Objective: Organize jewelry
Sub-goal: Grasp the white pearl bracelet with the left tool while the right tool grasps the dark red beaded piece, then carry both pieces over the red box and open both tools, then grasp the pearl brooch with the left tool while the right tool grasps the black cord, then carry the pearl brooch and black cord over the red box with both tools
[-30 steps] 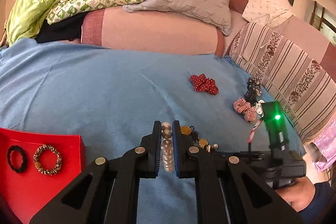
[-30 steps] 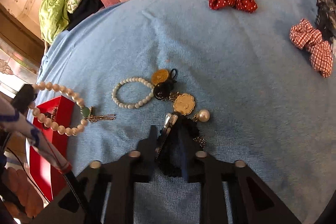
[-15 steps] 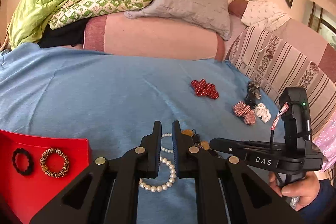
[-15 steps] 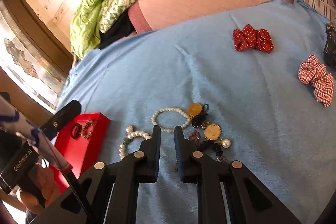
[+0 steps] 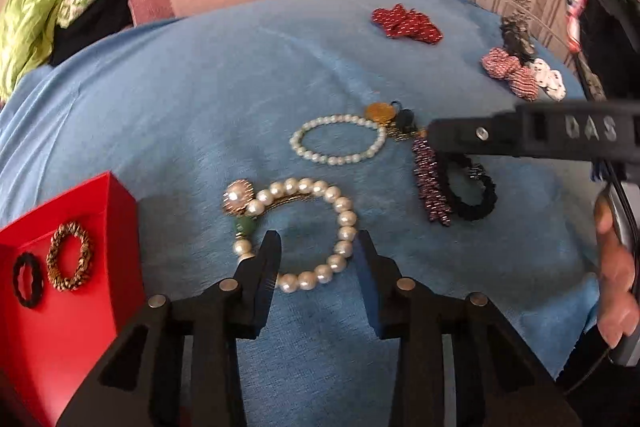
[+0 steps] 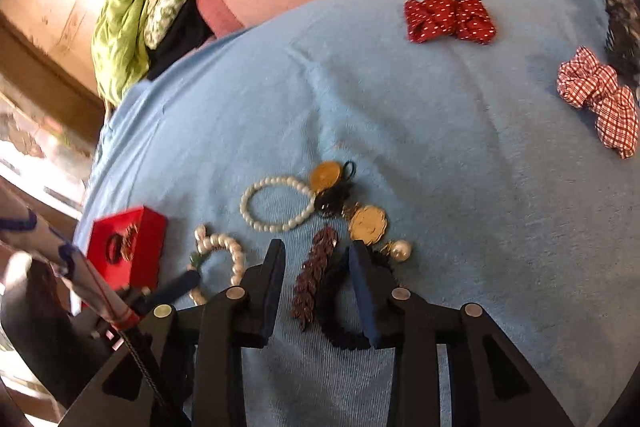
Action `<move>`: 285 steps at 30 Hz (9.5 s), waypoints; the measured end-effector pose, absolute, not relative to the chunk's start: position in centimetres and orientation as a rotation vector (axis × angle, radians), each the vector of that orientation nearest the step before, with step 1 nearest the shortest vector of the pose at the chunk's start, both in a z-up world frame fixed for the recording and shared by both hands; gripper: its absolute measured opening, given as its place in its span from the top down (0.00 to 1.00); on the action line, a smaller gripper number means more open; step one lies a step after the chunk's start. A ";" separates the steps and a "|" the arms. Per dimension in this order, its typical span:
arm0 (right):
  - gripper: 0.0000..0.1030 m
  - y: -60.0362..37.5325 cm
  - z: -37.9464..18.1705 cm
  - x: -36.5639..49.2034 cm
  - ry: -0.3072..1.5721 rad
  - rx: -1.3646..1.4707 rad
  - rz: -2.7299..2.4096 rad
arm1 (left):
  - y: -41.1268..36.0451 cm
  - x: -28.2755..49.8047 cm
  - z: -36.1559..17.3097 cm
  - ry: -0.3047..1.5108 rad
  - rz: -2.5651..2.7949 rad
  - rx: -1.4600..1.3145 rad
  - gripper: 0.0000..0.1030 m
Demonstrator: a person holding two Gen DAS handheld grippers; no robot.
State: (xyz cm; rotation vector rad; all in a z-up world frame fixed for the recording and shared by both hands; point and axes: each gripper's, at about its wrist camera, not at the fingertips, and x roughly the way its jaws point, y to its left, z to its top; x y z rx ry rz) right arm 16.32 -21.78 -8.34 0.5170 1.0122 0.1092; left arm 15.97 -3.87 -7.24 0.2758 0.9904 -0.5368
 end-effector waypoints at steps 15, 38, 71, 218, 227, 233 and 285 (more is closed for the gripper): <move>0.65 -21.1 -8.5 17.5 1.006 0.468 0.148 | -2.0 17.4 -4.7 0.896 -0.457 0.124 0.91; 0.82 -17.4 -5.2 16.3 0.844 0.163 0.218 | 0.9 17.0 -1.8 0.811 -0.432 0.031 0.91; 0.82 -6.7 -2.4 15.8 0.773 0.206 0.473 | 14.7 15.9 0.5 0.754 -0.235 -0.113 0.91; 0.70 -21.9 -8.6 20.1 1.037 0.412 0.101 | 0.6 21.6 -4.1 0.920 -0.366 -0.052 1.00; 0.87 -21.4 -8.4 20.6 1.007 0.363 0.068 | 2.3 22.1 -3.5 0.940 -0.376 -0.129 1.00; 0.87 -23.0 -5.1 18.8 0.810 0.452 0.105 | 0.9 22.2 -5.5 1.035 -0.356 -0.033 0.59; 0.87 -17.7 -1.9 16.7 0.683 0.477 0.329 | 6.0 18.3 2.5 0.738 -0.409 -0.150 0.86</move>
